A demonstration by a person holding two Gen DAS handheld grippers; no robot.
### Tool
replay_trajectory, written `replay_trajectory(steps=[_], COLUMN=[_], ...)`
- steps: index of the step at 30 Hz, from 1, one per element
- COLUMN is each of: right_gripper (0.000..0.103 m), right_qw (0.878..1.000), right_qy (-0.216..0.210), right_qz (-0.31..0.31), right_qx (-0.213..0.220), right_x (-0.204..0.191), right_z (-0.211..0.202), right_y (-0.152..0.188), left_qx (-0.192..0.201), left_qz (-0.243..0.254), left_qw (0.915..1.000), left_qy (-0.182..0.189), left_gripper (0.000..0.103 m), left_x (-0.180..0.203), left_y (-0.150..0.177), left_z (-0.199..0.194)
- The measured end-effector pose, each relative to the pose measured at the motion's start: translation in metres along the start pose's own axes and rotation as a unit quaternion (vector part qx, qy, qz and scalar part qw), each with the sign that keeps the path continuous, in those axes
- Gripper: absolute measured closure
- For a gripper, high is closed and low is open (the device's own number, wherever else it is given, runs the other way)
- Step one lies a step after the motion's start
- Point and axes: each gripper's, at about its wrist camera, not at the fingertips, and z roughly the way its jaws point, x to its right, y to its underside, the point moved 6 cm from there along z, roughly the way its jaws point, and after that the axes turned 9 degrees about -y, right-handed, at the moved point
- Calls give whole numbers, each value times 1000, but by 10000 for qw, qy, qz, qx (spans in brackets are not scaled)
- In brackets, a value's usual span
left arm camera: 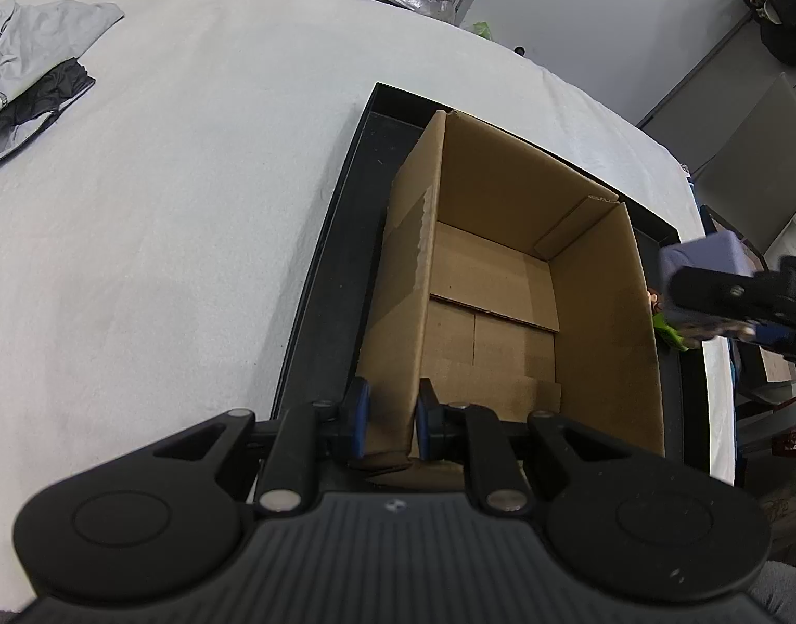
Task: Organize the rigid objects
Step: 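Lift the lavender figure with the right gripper and carry it over the box, then lower the lavender figure into the box and open the right gripper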
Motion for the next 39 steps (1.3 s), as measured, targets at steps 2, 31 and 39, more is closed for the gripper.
replay_trajectory(steps=[2,31,39], right_gripper=[59,59,57], right_qw=[10000,9983,9989], right_qy=[-23,-69,-380], right_qz=[-35,-91,58], right_qx=[-42,-565,-262], right_x=[-6,-32,-40], right_z=[7,86,90], right_y=[0,-5,-17], left_qx=[-1,-113,-131], left_qz=[-43,-208,-229], left_qw=[10000,9995,9994], left_qy=[21,224,244], left_gripper=[87,87,86], left_x=[-1,-6,-7], left_y=[0,-3,1], left_z=[0,5,4])
